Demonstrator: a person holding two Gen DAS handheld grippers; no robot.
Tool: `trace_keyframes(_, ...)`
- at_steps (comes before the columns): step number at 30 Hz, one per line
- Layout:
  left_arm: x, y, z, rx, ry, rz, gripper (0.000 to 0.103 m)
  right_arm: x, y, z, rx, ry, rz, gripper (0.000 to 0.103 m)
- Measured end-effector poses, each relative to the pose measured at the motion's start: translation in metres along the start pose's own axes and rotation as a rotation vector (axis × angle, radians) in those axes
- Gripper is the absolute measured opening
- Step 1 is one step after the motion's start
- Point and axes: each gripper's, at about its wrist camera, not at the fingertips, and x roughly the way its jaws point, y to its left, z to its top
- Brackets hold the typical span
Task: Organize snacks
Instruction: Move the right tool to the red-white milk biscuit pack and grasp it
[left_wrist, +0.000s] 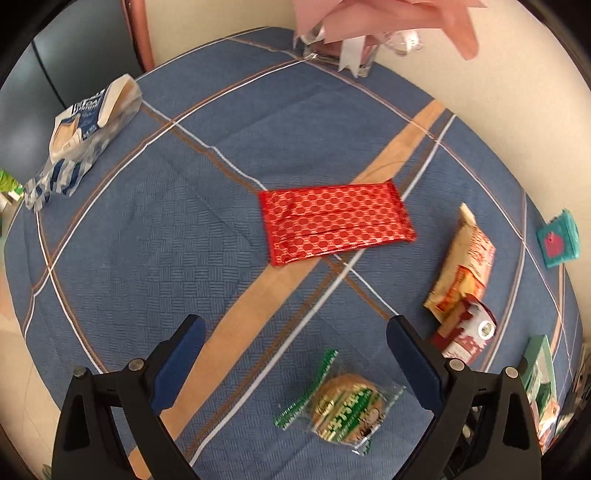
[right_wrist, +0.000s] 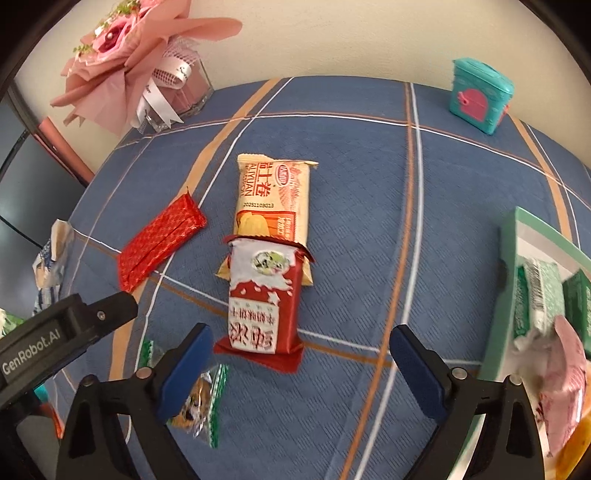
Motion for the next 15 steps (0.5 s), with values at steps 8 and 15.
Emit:
trace_keyframes(8,0.010,0.006,0.006,-0.021,0.004,0.015,0.098,0.028,0.012,0.016,-0.009,0.002,-0.010,0.089)
trace_keyframes(15,0.013,0.001,0.006,-0.002,0.013,0.018,0.098,0.036,0.025,0.026,-0.037,-0.032,-0.030,0.064)
